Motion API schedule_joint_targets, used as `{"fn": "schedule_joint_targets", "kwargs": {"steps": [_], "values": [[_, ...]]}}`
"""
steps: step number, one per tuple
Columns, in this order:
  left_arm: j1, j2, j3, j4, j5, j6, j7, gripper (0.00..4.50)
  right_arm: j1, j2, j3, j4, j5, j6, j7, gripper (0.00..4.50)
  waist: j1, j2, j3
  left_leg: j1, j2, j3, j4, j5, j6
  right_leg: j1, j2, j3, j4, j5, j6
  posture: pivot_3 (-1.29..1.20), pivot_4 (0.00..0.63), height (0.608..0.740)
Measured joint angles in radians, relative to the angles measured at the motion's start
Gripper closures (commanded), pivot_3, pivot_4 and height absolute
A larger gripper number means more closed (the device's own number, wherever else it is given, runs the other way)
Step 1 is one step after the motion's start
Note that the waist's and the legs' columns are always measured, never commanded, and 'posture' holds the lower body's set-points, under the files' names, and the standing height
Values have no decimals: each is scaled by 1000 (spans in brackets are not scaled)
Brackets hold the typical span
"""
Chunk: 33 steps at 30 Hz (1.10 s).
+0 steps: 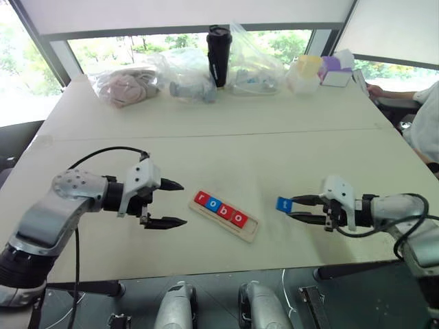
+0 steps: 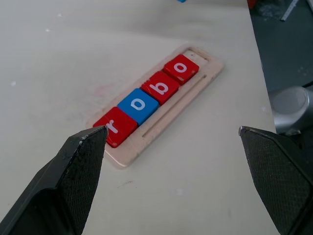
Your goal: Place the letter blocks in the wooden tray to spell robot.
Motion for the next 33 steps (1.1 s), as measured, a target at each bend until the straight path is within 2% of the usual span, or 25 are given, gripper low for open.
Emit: {"fn": "schedule_joint_targets", "kwargs": {"steps": [5,13,18,33], "values": [[-21,-10,-12,21,13,-10,-6,0,20,22,13,-255,108,290,-174,3347,8,0,0,0,0,-1,2,0,0,0,-1,1,0,1,-2,0,150,740],[-26,-26,-28,26,14,-11,-2,0,-85,88,164,-374,109,611,-444,3347,13,0,0,-2,0,-1,2,0,0,-2,-2,0,-1,1,-2,0,150,740],[-26,-36,-28,26,14,-11,3,0,-95,94,203,-376,109,684,-502,3347,13,0,0,-2,0,-1,2,0,0,-2,-1,0,-1,1,-2,0,150,740],[-1,-35,-27,18,14,-11,25,0,-108,63,267,-378,108,687,-498,3347,13,0,0,-2,0,-1,2,0,0,-2,-1,0,-1,1,-2,0,150,740]]}}
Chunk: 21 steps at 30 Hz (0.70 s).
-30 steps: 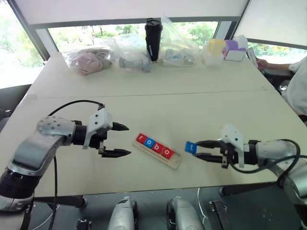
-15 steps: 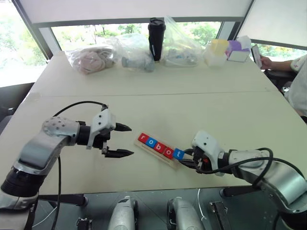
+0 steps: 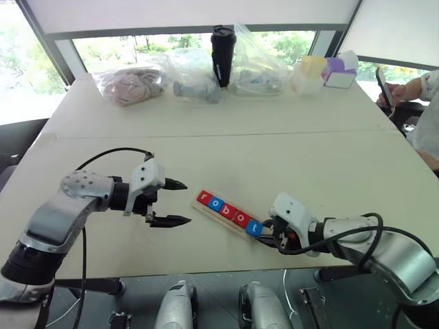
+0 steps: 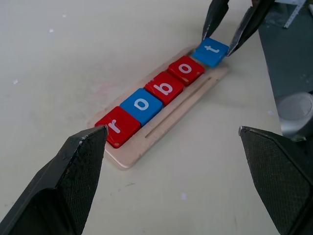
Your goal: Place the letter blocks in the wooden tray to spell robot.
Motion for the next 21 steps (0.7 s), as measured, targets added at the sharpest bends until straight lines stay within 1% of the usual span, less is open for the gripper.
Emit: {"fn": "schedule_joint_targets", "kwargs": {"steps": [10,21], "values": [[17,1,3,-14,-2,3,12,0,-34,1,50,38,-39,-35,-11,3347,0,0,0,0,0,0,0,0,0,0,0,0,0,0,0,0,150,740],[17,1,3,-20,-3,15,30,0,-53,4,75,81,-92,-76,-9,3347,-1,0,0,0,0,1,0,0,0,0,0,0,0,0,0,0,150,740]]}}
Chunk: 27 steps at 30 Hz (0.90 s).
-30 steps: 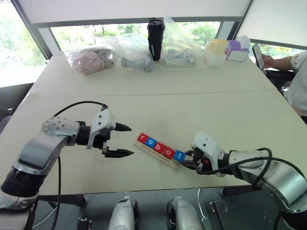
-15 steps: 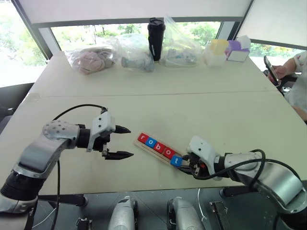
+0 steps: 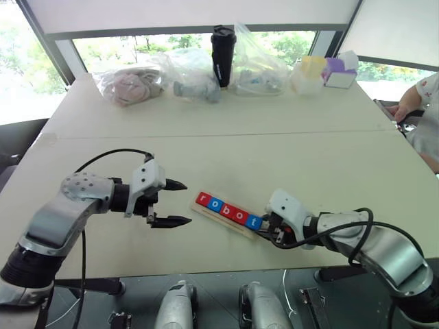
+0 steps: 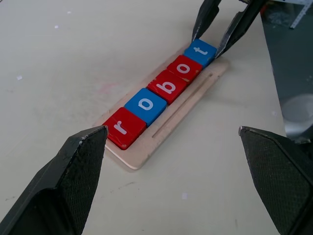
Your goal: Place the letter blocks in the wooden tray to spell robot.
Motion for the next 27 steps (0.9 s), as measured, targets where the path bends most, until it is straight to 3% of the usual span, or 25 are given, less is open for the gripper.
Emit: {"fn": "schedule_joint_targets", "kwargs": {"steps": [9,16,27], "values": [[10,0,0,0,0,0,11,0,-11,20,15,9,-18,-6,0,3347,-1,0,0,0,0,0,0,0,0,0,0,0,0,0,0,0,150,740],[11,0,0,0,0,0,14,0,-12,16,16,20,-35,-26,7,57,-1,0,0,0,0,0,0,0,0,0,0,0,0,0,0,0,150,740],[11,-2,0,3,1,-3,13,0,-43,0,-75,36,-34,-117,50,57,0,0,0,0,0,0,0,0,0,0,0,0,0,0,0,0,150,740]]}}
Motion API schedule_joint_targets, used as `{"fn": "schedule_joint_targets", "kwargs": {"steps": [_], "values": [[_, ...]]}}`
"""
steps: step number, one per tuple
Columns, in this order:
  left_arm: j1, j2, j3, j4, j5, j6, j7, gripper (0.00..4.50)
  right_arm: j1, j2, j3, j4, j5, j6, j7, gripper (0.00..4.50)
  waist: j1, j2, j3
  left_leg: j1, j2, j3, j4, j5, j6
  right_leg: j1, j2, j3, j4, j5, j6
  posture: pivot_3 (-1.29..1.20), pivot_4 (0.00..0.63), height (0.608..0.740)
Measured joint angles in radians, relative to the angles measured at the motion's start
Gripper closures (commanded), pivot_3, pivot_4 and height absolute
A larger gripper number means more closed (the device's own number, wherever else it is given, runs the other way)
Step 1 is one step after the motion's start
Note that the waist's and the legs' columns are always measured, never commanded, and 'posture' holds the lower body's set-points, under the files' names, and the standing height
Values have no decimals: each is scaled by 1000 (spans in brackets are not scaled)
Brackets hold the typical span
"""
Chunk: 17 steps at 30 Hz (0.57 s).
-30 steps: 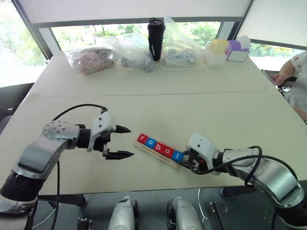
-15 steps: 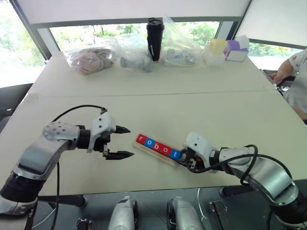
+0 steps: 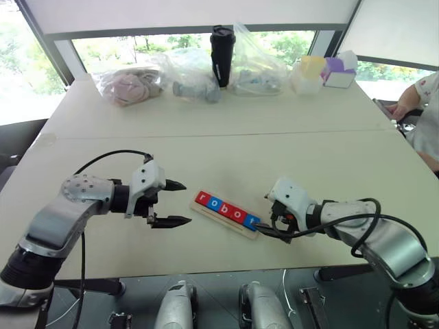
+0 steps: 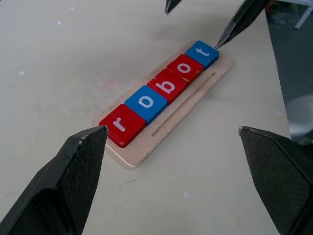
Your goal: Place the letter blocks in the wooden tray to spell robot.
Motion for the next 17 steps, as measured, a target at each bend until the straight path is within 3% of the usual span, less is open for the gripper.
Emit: {"fn": "schedule_joint_targets", "kwargs": {"steps": [9,12,14,17], "values": [[35,-7,43,34,-7,-9,12,0,43,-4,-343,28,172,-53,98,57,1,0,0,0,0,0,-1,0,0,1,0,0,-1,0,0,0,150,740],[137,2,99,33,-29,10,19,0,174,26,-470,-29,262,2,85,57,-1,0,0,0,1,-1,-3,0,0,0,0,0,-1,0,1,0,150,740],[218,2,145,15,-51,35,38,0,302,115,-553,-83,329,2,64,57,1,0,0,0,1,-1,-4,0,0,0,1,0,-1,-1,1,0,150,740],[263,-4,196,-6,-70,48,70,0,415,158,-585,-90,325,-56,41,57,1,0,0,1,1,-1,-2,0,0,1,0,0,-1,0,0,0,150,740]]}}
